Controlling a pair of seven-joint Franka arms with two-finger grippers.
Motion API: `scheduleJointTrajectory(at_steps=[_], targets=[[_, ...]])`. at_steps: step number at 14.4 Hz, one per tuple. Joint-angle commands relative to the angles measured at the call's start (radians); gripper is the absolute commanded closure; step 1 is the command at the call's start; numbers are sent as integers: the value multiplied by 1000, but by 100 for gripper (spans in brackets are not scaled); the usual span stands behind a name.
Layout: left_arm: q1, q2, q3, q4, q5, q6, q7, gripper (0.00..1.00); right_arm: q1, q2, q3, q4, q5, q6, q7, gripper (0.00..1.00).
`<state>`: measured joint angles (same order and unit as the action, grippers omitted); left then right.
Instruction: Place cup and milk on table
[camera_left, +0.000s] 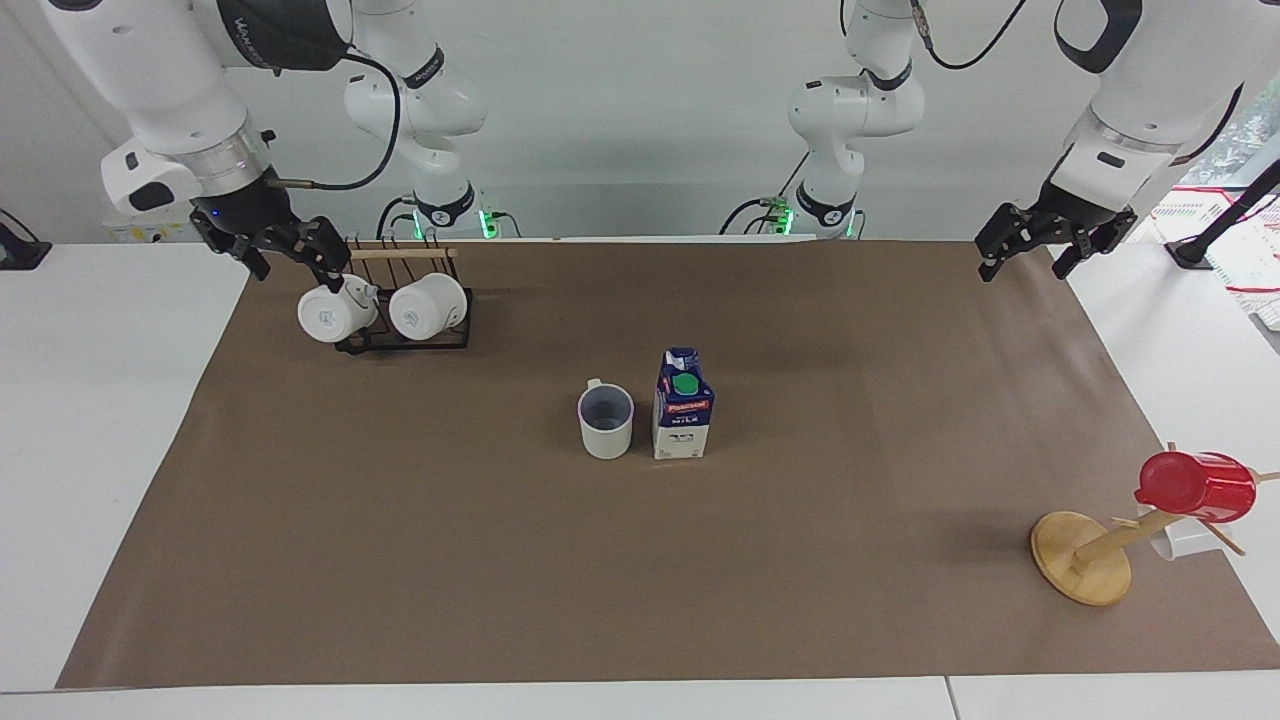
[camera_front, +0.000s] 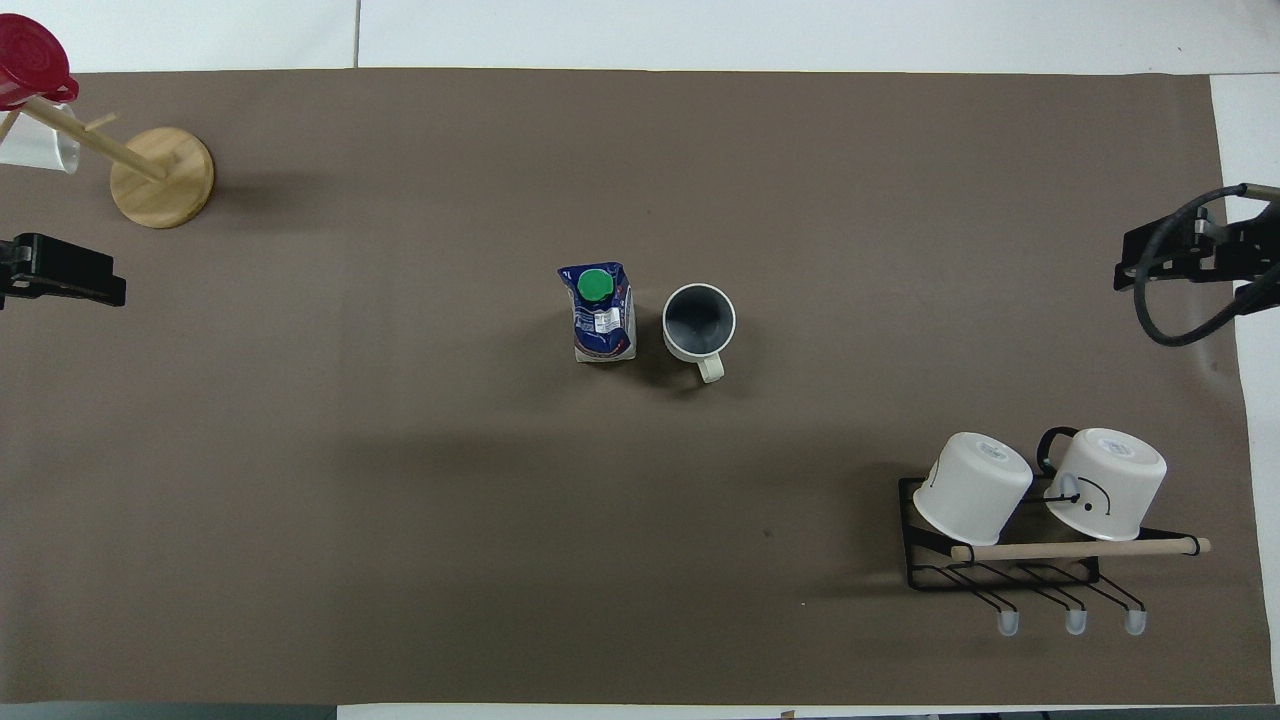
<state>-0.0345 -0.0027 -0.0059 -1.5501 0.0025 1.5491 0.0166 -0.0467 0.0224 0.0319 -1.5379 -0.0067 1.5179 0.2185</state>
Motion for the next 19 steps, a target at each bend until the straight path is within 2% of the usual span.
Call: scheduleJointTrajectory(at_steps=[1, 6, 10, 19], targets=[[13, -11, -5, -10, -19, -14, 17, 0, -19, -18, 10, -24, 19, 16, -25, 0], [30, -14, -5, -16, -22, -14, 20, 0, -19, -18, 10, -24, 19, 13, -31, 0], [30, -16, -6, -22, -29, -12, 23, 0, -30, -19, 8, -31, 2, 24, -175, 0], [28, -17, -8, -24, -25, -18, 22, 0, -30, -18, 8, -25, -1, 18, -174, 0]])
